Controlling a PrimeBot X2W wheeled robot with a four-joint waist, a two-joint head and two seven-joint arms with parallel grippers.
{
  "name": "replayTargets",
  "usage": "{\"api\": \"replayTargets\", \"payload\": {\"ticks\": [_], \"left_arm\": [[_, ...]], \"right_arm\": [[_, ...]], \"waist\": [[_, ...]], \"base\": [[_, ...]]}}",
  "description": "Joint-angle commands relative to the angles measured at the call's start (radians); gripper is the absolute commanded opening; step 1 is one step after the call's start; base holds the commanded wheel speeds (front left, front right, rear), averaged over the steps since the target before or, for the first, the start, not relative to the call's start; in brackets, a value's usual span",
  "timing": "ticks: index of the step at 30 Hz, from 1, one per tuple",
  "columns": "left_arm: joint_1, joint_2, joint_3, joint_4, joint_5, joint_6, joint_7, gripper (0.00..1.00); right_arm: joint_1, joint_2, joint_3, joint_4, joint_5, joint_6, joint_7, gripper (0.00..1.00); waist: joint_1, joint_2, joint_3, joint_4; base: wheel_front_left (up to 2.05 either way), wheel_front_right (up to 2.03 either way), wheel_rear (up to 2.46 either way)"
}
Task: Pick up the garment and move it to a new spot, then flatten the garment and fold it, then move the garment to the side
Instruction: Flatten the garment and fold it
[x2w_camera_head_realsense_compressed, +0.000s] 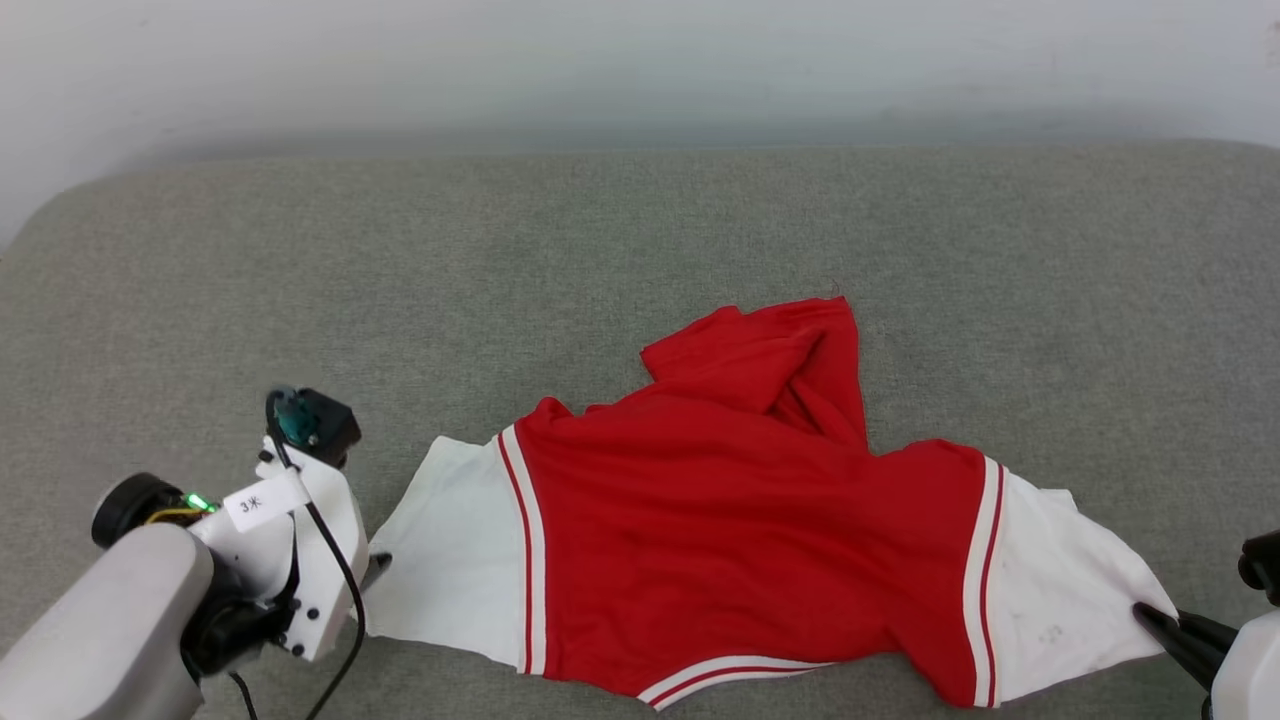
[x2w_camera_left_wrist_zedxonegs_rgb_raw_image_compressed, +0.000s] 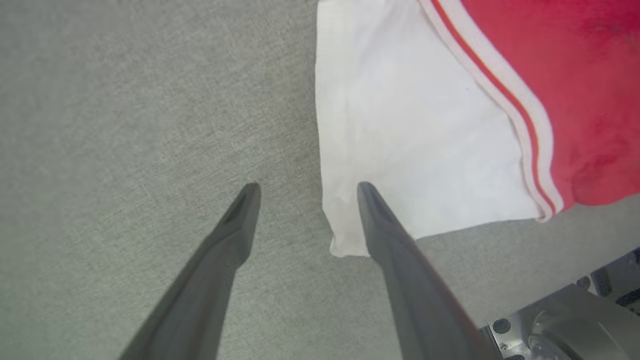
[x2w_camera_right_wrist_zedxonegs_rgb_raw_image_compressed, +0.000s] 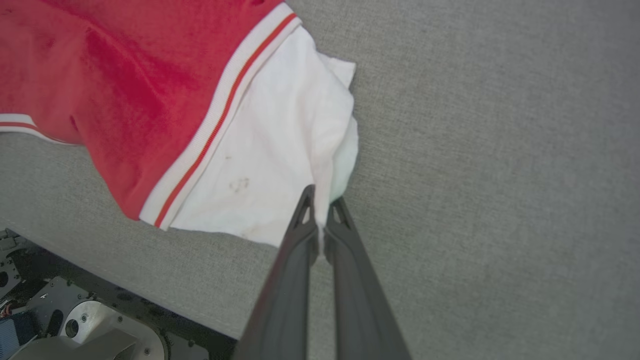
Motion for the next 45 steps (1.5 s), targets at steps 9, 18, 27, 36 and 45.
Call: {"api": "replayTargets", "payload": {"ticks": [9, 18, 27, 36, 45], "left_arm": [[0.035, -0.026, -0.102, 0.089, -0.042, -0.006, 0.036, 1.0], [0.042, -0.029, -0.159, 0.108, -0.077, -0.007, -0.042, 0.0], [0.064, 0.007, -0.058, -0.023, -0.078, 0.021, -0.269, 0.0], [0.039, 0.047, 0.045, -0.261, -0.063, 0.092, -0.389, 0.0], [-0.072, 0.038, 0.127, -0.424, -0.016, 0.156, -0.453, 0.0]], "right_arm": [[-0.043, 0.007, 0.024, 0.005, 0.005, -0.001, -0.002, 0.0], [-0.058, 0.012, 0.043, 0.018, 0.007, -0.001, -0.036, 0.0], [-0.075, 0.023, -0.007, -0.015, -0.012, -0.001, -0.123, 0.0], [-0.118, 0.053, -0.133, -0.091, 0.002, -0.001, -0.176, 0.0], [-0.24, 0.044, -0.248, -0.197, -0.001, -0.001, -0.157, 0.0]], "waist": [[0.0, 0.0, 0.047, -0.022], [0.0, 0.0, 0.008, -0.02], [0.0, 0.0, -0.086, -0.01], [0.0, 0.0, -0.136, 0.006], [0.0, 0.0, -0.15, -0.001]], "base": [[0.0, 0.0, 0.0], [0.0, 0.0, 0.0], [0.0, 0.0, 0.0], [0.0, 0.0, 0.0], [0.0, 0.0, 0.0]]}}
